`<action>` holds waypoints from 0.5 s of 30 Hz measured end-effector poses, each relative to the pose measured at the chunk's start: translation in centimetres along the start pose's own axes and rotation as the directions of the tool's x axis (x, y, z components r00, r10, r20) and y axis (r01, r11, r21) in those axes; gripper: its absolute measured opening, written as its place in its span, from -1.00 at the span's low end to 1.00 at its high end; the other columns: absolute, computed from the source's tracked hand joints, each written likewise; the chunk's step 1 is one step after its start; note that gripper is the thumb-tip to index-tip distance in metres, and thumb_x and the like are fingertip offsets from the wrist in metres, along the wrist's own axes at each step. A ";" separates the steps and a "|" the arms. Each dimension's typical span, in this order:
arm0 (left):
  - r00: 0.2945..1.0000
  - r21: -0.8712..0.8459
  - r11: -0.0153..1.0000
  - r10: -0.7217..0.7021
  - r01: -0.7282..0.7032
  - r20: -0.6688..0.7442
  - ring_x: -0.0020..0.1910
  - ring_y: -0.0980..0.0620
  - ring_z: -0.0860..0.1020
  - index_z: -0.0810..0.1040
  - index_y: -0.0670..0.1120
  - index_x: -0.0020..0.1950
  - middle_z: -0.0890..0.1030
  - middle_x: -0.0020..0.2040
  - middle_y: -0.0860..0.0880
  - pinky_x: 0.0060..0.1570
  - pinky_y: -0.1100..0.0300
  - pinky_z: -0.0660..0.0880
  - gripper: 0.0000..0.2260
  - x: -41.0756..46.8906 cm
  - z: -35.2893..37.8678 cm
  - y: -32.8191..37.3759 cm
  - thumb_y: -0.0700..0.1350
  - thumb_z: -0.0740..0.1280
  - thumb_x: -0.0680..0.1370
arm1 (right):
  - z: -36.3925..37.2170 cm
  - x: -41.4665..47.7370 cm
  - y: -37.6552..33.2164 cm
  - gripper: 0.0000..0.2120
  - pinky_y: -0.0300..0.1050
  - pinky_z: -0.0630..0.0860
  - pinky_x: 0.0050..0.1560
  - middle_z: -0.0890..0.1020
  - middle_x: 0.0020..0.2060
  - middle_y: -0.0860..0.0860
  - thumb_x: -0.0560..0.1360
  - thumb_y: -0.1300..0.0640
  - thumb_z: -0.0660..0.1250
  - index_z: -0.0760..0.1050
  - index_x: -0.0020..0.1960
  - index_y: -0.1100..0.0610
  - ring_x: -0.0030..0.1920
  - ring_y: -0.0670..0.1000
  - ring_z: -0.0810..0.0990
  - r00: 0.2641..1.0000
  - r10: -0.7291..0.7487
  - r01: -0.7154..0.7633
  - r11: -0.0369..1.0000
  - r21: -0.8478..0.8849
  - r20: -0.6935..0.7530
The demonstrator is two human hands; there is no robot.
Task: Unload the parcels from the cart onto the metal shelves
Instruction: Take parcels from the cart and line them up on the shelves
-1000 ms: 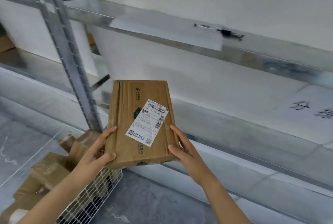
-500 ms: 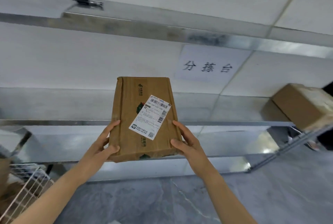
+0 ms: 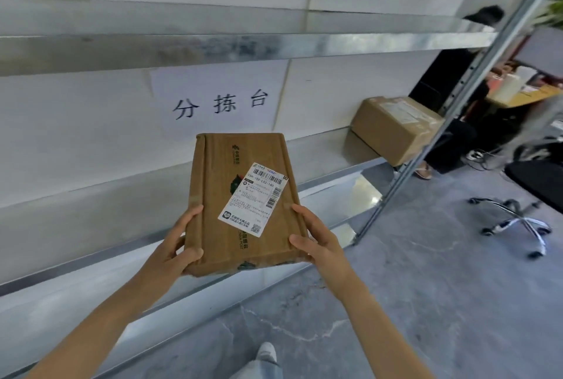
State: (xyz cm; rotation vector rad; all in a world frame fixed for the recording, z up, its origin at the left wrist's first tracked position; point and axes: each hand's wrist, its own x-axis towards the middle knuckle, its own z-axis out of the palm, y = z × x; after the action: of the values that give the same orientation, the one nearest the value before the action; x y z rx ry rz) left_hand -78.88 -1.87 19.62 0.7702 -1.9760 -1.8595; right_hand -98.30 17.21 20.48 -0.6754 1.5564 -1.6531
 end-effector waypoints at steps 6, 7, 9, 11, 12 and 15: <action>0.996 0.033 0.999 0.000 -0.003 0.089 0.16 0.00 0.50 0.25 0.65 0.07 0.38 0.30 0.11 -0.19 0.28 0.59 -0.48 8.0 4.9 2.2 0.25 0.30 0.20 | -6.5 4.0 -2.0 -0.56 -0.03 0.60 0.01 0.54 0.26 -0.09 0.50 0.27 0.35 0.46 0.33 -0.02 0.10 -0.03 0.64 0.996 0.011 -0.007 0.999 0.039 -0.093; 0.995 0.028 1.000 -0.003 0.000 0.104 0.15 0.00 0.51 0.25 0.65 0.08 0.39 0.30 0.10 -0.20 0.28 0.59 -0.48 9.4 5.6 2.6 0.25 0.29 0.19 | -7.6 4.8 -2.5 -0.56 -0.04 0.60 -0.01 0.54 0.25 -0.08 0.50 0.27 0.36 0.46 0.33 -0.01 0.10 -0.03 0.64 0.995 0.013 -0.009 0.999 0.042 -0.101; 0.992 0.023 1.000 -0.009 0.006 0.127 0.12 0.00 0.53 0.24 0.66 0.07 0.39 0.28 0.09 -0.22 0.27 0.59 -0.47 12.0 7.0 3.3 0.25 0.29 0.18 | -9.7 6.4 -3.6 -0.55 -0.06 0.60 -0.03 0.54 0.26 -0.06 0.48 0.27 0.39 0.46 0.32 -0.01 0.08 -0.02 0.65 0.993 0.018 -0.014 0.999 0.037 -0.116; 0.989 0.035 0.999 -0.009 0.004 0.147 0.11 0.00 0.54 0.21 0.66 0.08 0.40 0.28 0.08 -0.23 0.25 0.58 -0.46 14.4 8.3 3.8 0.25 0.28 0.19 | -11.6 7.8 -4.4 -0.57 -0.09 0.60 -0.06 0.55 0.24 -0.07 0.49 0.29 0.37 0.48 0.30 -0.01 0.06 -0.04 0.65 0.990 0.027 -0.023 0.999 0.032 -0.140; 0.988 0.038 0.999 -0.008 0.002 0.156 0.11 0.00 0.54 0.20 0.66 0.09 0.40 0.28 0.08 -0.22 0.24 0.58 -0.45 15.4 8.9 4.0 0.26 0.28 0.19 | -12.5 8.4 -4.7 -0.58 -0.12 0.59 -0.09 0.55 0.23 -0.07 0.49 0.30 0.37 0.49 0.29 -0.01 0.04 -0.04 0.66 0.988 0.028 -0.024 0.999 0.034 -0.150; 0.984 0.038 0.999 -0.008 0.001 0.176 0.12 0.02 0.53 0.19 0.66 0.11 0.40 0.27 0.11 -0.22 0.26 0.57 -0.46 18.0 10.8 4.7 0.25 0.29 0.23 | -15.0 9.9 -5.2 -0.56 -0.16 0.58 -0.14 0.60 0.15 -0.09 0.43 0.24 0.43 0.50 0.27 0.02 0.00 -0.02 0.68 0.986 0.024 -0.017 0.999 0.044 -0.163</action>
State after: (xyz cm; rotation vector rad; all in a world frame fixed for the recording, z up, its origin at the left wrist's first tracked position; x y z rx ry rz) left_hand -100.25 -3.49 20.77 0.6398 -2.1225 -1.9590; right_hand -116.88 17.88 22.61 -0.5101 1.6320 -1.7583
